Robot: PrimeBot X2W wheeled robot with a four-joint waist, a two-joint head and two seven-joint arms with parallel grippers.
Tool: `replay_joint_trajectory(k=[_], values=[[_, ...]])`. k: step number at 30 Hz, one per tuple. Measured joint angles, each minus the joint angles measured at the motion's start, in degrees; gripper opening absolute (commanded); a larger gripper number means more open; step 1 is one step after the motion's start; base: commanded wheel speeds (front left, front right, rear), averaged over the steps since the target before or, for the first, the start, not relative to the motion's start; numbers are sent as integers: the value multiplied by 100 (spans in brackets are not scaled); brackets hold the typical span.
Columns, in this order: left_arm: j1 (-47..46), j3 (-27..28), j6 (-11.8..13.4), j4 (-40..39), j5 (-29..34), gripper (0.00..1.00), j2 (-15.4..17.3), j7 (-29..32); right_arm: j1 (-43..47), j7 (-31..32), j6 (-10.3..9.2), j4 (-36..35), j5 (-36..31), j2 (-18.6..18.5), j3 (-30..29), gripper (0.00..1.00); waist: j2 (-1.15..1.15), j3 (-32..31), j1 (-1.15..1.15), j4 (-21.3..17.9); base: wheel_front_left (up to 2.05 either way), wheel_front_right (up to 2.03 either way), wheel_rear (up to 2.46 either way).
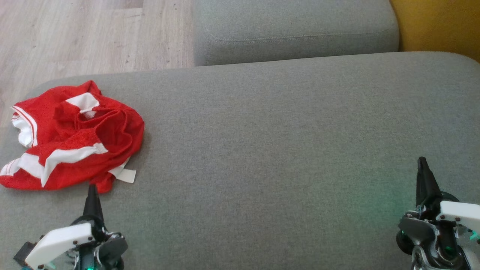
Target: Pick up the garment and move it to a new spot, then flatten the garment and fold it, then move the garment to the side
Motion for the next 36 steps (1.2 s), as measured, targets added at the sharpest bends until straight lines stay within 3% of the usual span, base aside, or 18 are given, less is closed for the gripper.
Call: replay_joint_trajectory(k=[12, 13, 19, 25, 36], values=[[-1, 32, 0, 1, 0, 0, -9, 2, 0, 51, 0, 2, -9, 9, -35, 0, 0, 0, 0, 0, 0, 0, 0], [-1, 36, 0, 1, 0, 100, -11, 2, 0, 51, 0, 2, -9, 10, -38, 100, 0, 0, 0, 0, 0, 0, 0], [288, -20, 3, 432, 0, 100, -101, -5, 307, 48, -26, 446, -8, 97, 10, 100, 0, 1, 0, 0, 0, 0, 0], [377, -63, 3, 433, 104, 100, -107, -67, 363, -13, -26, 436, -77, 109, 75, 100, 0, 4, 0, 3, 0, 0, 0], [353, -86, 3, 249, 814, 100, -108, -260, 361, -165, -26, 357, -953, 109, 153, 100, 0, -1, 0, -1, 0, 0, 0]])
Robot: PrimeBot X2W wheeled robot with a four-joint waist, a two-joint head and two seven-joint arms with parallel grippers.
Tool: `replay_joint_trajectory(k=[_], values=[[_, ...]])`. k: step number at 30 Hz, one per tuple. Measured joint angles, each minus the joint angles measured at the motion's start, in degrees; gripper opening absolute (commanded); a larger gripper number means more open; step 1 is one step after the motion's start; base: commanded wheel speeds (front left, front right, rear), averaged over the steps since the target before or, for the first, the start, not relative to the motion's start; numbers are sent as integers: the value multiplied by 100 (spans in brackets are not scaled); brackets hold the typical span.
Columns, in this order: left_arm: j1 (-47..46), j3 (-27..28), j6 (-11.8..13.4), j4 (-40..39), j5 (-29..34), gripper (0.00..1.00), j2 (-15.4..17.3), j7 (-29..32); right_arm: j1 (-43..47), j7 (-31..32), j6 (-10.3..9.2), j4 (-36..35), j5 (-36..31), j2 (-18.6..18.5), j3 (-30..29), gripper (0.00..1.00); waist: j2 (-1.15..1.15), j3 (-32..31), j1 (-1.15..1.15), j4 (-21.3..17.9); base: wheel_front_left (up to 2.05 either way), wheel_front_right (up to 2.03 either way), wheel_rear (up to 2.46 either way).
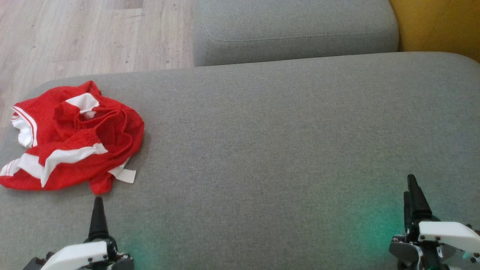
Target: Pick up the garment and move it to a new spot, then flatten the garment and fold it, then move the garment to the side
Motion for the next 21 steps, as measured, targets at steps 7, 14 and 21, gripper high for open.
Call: replay_joint_trajectory(k=[7, 14, 21], values=[[-3, -65, 0, -164, 626, 100, 0, -79, -10, -100, 1, -116, -603, 1, 58, 100, 0, 8, 0, 2, 0, 0, 0], [-12, -154, 65, -333, 1209, 100, 0, -207, -33, -220, 1, -211, -1230, 1, 213, 100, 0, 7, 0, 15, 0, 0, 0], [-13, -247, 152, -469, 1764, 100, 0, -303, -54, -321, 1, -287, -1785, 2, 324, 100, 0, 2, 0, 31, 0, 0, 0]])
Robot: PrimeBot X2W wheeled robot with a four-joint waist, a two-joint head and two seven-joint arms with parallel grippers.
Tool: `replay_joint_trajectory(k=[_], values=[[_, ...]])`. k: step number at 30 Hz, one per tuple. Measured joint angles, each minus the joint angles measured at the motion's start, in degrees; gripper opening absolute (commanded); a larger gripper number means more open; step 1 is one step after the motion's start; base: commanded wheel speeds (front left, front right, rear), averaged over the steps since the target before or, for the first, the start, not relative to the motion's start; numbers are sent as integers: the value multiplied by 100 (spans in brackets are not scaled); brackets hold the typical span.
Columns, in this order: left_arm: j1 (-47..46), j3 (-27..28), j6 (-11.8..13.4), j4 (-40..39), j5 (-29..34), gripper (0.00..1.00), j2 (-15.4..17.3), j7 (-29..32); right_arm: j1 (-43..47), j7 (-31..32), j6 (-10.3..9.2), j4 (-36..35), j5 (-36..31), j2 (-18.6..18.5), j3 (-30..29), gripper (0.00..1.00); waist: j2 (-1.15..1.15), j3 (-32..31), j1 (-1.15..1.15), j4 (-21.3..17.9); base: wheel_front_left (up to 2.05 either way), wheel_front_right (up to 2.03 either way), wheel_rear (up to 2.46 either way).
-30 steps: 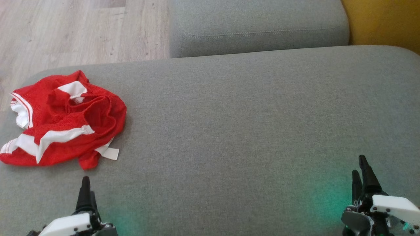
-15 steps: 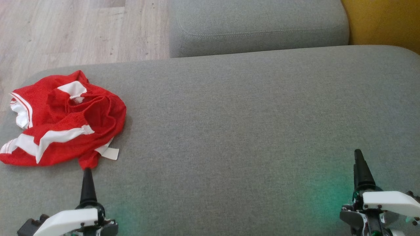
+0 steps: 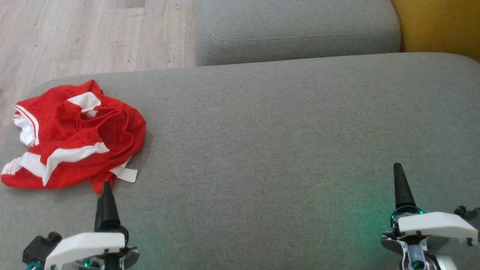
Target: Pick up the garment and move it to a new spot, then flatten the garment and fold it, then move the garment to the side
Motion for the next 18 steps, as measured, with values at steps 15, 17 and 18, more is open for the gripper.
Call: replay_joint_trajectory(k=[15, 17, 18], values=[[-1, -129, 96, -246, 1006, 100, 0, -209, -61, -231, 1, -151, -1104, 4, 118, 100, 0, -12, 0, 29, 0, 0, 0], [-1, -142, 98, -261, 1139, 100, 0, -261, -61, -253, 2, -163, -1251, 4, 140, 100, 0, -15, 0, 31, 0, 0, 0], [-1, -149, 98, -274, 1211, 100, 0, -274, -61, -278, 2, -167, -1317, 7, 148, 100, 0, -16, 0, 32, 0, 0, 0]])
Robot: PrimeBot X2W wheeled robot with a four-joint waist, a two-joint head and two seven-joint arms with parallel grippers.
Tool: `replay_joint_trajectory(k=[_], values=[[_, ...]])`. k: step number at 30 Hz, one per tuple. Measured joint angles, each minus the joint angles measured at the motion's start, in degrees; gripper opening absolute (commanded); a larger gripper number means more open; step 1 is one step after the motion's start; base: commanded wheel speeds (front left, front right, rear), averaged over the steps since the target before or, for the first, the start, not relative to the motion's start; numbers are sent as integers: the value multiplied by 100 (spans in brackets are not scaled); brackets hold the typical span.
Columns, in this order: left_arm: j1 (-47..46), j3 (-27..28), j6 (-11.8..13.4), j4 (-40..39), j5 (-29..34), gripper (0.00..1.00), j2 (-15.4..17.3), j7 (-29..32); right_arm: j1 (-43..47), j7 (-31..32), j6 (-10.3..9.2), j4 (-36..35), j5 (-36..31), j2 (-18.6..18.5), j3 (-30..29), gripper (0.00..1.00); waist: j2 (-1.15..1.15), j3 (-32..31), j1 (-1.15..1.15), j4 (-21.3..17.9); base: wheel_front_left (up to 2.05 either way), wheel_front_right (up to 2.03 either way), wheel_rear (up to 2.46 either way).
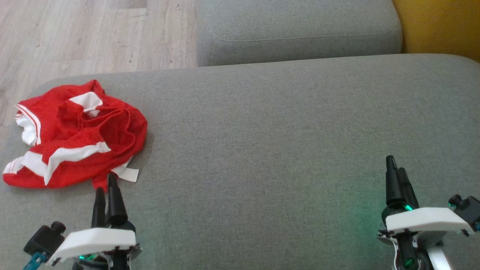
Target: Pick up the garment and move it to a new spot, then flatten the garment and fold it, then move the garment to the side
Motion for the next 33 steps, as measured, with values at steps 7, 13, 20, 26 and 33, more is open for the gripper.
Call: replay_joint_trajectory(k=[7, 13, 20, 26, 33], values=[[1, -68, 3, -92, 508, 100, 0, -113, -1, -98, 1, -54, -528, 9, 57, 100, 0, -7, 0, 3, 0, 0, 0], [1, -108, 31, -140, 898, 100, 0, -187, -1, -177, 2, -65, -924, 13, 136, 100, 0, -9, 0, 4, 0, 0, 0], [0, -151, 51, -215, 1399, 100, 0, -289, -10, -280, 7, -91, -1415, 14, 166, 100, 0, -5, 0, 15, 0, 0, 0], [-1, -204, 56, -313, 1858, 100, 0, -391, -32, -382, 8, -134, -1886, 15, 182, 100, 0, -17, 0, 23, 0, 0, 0], [-1, -268, 91, -409, 2357, 100, 0, -490, -53, -457, 16, -218, -2396, 20, 240, 100, 0, -41, 0, 15, 0, 0, 0]])
